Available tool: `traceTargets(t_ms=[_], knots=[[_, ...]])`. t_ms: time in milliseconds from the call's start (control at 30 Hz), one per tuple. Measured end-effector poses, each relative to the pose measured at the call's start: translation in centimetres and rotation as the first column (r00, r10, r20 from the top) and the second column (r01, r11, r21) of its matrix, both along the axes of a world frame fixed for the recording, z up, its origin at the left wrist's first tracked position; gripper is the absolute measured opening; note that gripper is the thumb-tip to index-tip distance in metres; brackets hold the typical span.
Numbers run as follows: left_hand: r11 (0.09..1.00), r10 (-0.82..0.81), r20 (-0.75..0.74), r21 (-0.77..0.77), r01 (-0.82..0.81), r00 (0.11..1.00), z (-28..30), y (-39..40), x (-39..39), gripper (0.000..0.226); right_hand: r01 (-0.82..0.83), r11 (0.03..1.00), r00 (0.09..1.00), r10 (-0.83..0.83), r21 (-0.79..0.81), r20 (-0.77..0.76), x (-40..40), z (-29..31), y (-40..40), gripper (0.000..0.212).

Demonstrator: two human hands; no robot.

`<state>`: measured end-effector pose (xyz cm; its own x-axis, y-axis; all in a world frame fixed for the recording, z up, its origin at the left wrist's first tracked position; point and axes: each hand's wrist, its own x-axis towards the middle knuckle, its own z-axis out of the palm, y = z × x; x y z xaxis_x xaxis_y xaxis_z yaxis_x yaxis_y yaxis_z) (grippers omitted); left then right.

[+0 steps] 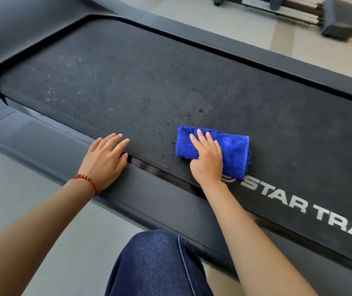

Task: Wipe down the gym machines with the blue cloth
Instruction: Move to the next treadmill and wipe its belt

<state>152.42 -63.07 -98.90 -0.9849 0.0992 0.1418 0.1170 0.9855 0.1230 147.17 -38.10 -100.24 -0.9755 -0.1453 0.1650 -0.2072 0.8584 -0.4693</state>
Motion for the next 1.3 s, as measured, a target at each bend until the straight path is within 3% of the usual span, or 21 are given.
traceTargets(t_ms=[167, 467, 667, 900, 1300], knots=[[0.999, -0.043, 0.009, 0.003, 0.043, 0.999, -0.4, -3.0, -0.3, 0.056, 0.048, 0.999, 0.999, -0.048, -0.011, -0.005, 0.9, 0.1, -1.6, 0.075], [0.979, -0.101, 0.03, 0.179, 0.094, 0.994, -1.0, -3.5, 0.1, 0.056, 0.078, 0.997, 0.991, -0.076, -0.014, 0.111, 4.0, 1.2, -4.7, 0.078], [0.974, -0.05, 0.087, 0.225, 0.03, 0.995, -0.6, -3.4, -0.3, 0.058, 0.064, 0.997, 0.987, -0.058, -0.037, 0.149, 5.1, 1.5, -7.9, 0.077], [0.982, -0.05, 0.095, 0.187, 0.032, 0.994, -1.0, -3.4, -0.3, 0.054, -0.019, 1.0, 0.99, 0.022, -0.023, 0.139, 4.5, 1.2, -8.6, 0.081], [0.991, -0.038, 0.083, 0.127, 0.027, 0.996, -0.8, -3.5, 0.0, 0.05, -0.003, 1.0, 1.0, 0.003, 0.005, 0.018, 1.3, 0.5, -8.3, 0.081]])
